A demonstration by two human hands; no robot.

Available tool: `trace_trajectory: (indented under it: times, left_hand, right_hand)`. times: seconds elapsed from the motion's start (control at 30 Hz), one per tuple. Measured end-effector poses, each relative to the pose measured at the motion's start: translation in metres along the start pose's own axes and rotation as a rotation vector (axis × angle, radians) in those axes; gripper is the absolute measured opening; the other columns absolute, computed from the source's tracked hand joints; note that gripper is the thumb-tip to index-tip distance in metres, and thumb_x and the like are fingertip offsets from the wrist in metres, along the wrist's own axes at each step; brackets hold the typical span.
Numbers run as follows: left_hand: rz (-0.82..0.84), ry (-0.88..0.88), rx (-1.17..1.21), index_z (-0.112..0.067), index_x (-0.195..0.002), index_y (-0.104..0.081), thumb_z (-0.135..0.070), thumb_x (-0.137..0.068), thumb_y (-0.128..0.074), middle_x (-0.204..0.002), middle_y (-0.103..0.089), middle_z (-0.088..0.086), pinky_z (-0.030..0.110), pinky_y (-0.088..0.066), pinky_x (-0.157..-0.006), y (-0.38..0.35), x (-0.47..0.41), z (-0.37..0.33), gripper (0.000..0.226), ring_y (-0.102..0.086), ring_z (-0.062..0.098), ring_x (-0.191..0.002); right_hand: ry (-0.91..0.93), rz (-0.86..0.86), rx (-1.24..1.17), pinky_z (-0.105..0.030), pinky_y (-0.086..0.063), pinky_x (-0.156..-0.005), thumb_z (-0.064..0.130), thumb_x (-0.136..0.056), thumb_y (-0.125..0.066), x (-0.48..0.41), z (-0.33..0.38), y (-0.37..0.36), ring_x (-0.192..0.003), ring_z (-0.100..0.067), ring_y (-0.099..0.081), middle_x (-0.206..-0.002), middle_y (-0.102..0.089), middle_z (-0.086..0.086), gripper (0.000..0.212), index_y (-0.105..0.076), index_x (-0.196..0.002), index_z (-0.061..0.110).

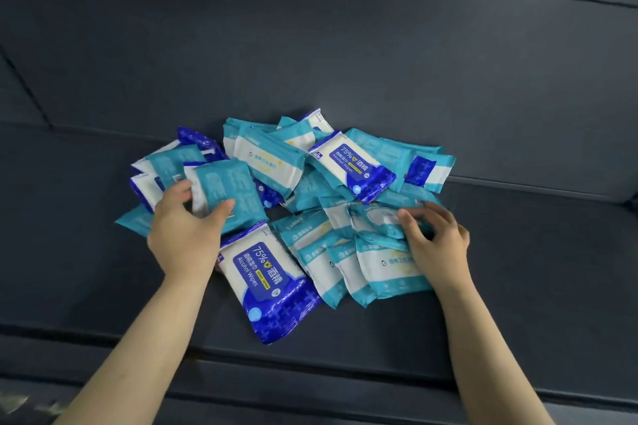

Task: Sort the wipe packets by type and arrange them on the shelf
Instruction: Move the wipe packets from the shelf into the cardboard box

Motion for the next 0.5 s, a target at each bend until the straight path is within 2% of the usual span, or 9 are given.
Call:
trace_trajectory:
  times: [0.07, 0.1, 0.2, 0.27, 0.37, 0.43, 0.5]
  left_hand:
    - [0.009, 0.018, 0.107, -0.023, -0.13, -0.053, -0.034, -0.078, -0.08, -0.127, -0.06, -0.006, 0.041, -0.048, -0.097, 0.003, 0.002, -0.003, 0.06, -0.057, 0.015, -0.115]
    - [0.01, 0.037, 0.173, -0.024, -0.13, -0.053, -0.03, -0.079, -0.08, -0.125, -0.06, -0.008, 0.039, -0.05, -0.095, 0.004, 0.003, -0.004, 0.058, -0.058, 0.013, -0.112]
    - [-0.013, 0.087, 0.364, -0.026, -0.128, -0.054, -0.02, -0.081, -0.08, -0.117, -0.06, -0.012, 0.034, -0.054, -0.086, 0.009, 0.005, -0.005, 0.054, -0.06, 0.002, -0.099]
    - [-0.036, 0.111, 0.46, -0.027, -0.124, -0.056, -0.016, -0.081, -0.08, -0.114, -0.061, -0.011, 0.03, -0.054, -0.082, 0.013, 0.007, -0.003, 0.05, -0.06, -0.005, -0.091]
    - [-0.023, 0.157, 0.552, -0.027, -0.118, -0.06, -0.011, -0.082, -0.078, -0.112, -0.064, -0.01, 0.029, -0.055, -0.079, 0.018, 0.007, 0.001, 0.042, -0.061, -0.002, -0.088]
    - [0.014, 0.177, 0.596, -0.025, -0.113, -0.062, -0.009, -0.083, -0.077, -0.113, -0.066, -0.007, 0.03, -0.056, -0.08, 0.019, 0.004, 0.004, 0.038, -0.063, 0.002, -0.09]
    - [0.034, 0.193, 0.624, -0.026, -0.109, -0.063, -0.008, -0.082, -0.078, -0.114, -0.067, -0.005, 0.031, -0.056, -0.08, 0.02, 0.001, 0.006, 0.036, -0.064, 0.007, -0.097]
  right_hand:
    - [0.092, -0.027, -0.028, -0.02, -0.014, -0.103, 0.04, -0.091, -0.066, 0.004, 0.007, -0.003, -0.121, 0.011, -0.034, -0.113, -0.056, 0.02, 0.005, -0.068, -0.087, 0.041]
    - [0.122, -0.042, -0.041, -0.019, -0.016, -0.102, 0.038, -0.091, -0.067, 0.006, 0.01, -0.005, -0.115, 0.012, -0.034, -0.109, -0.055, 0.02, 0.005, -0.069, -0.087, 0.04]
    - [0.24, -0.034, -0.056, -0.024, -0.032, -0.099, 0.036, -0.091, -0.067, 0.014, 0.016, -0.01, -0.108, -0.008, -0.047, -0.108, -0.061, 0.009, 0.012, -0.078, -0.095, 0.031]
    - [0.298, -0.003, -0.126, -0.024, -0.043, -0.09, 0.03, -0.092, -0.069, 0.018, 0.019, -0.009, -0.098, -0.01, -0.058, -0.099, -0.065, 0.008, 0.013, -0.08, -0.095, 0.024]
    - [0.254, 0.049, -0.332, -0.019, -0.045, -0.074, 0.023, -0.091, -0.071, 0.022, 0.021, -0.001, -0.079, -0.006, -0.06, -0.088, -0.068, 0.006, 0.009, -0.08, -0.09, 0.024]
    - [0.18, 0.091, -0.39, -0.02, -0.044, -0.067, 0.021, -0.09, -0.072, 0.021, 0.017, -0.001, -0.065, -0.005, -0.052, -0.083, -0.065, 0.004, 0.015, -0.077, -0.098, 0.032]
    - [0.115, 0.167, -0.397, -0.024, -0.05, -0.073, 0.024, -0.089, -0.073, 0.018, 0.012, -0.005, -0.071, -0.007, -0.054, -0.09, -0.062, 0.004, 0.025, -0.072, -0.11, 0.037]
Point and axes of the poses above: each hand's wrist, its own x-axis away from the middle knuckle, its own y-axis out of the back of the hand, z = x × y, the point moved 2 cm from there along -x, towards the middle knuckle
